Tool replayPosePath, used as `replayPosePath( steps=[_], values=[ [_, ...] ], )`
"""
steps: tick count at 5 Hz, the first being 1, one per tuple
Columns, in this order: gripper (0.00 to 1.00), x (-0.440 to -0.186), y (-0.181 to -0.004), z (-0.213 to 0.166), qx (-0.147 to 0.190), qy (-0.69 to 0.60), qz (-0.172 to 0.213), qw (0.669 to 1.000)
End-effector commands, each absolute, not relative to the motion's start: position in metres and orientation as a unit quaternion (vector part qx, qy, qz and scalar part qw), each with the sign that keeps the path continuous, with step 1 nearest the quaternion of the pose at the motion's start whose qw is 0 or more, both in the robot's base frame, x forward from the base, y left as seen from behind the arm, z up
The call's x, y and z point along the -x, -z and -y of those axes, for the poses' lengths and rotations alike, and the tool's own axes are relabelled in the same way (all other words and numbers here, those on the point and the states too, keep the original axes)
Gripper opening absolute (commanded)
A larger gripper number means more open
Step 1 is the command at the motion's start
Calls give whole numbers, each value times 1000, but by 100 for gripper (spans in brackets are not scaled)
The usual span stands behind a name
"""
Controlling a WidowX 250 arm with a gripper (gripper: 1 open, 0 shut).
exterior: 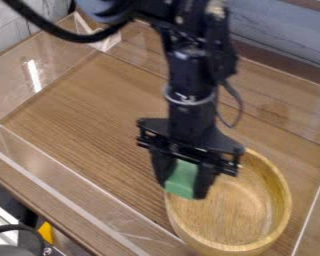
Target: Remove the green block from inside the brown bowl and put it on the table
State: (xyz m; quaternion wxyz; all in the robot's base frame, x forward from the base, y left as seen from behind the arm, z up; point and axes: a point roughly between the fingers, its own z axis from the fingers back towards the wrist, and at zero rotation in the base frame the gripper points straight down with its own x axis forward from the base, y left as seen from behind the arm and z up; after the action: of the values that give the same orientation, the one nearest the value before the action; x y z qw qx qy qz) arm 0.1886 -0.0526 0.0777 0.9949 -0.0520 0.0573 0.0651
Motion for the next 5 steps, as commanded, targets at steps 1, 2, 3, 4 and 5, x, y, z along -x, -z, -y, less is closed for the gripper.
replayPosePath(
  steps=[1,2,3,4,5],
  values=[
    [0,-187,-83,32,46,-45,-45,997],
    [0,-183,-83,28,41,-18,-45,998],
    [0,-184,-82,22,38,-1,-44,998],
    [0,-185,-80,14,36,14,-44,998],
    [0,-194,-77,22,35,-1,-43,998]
  ],
)
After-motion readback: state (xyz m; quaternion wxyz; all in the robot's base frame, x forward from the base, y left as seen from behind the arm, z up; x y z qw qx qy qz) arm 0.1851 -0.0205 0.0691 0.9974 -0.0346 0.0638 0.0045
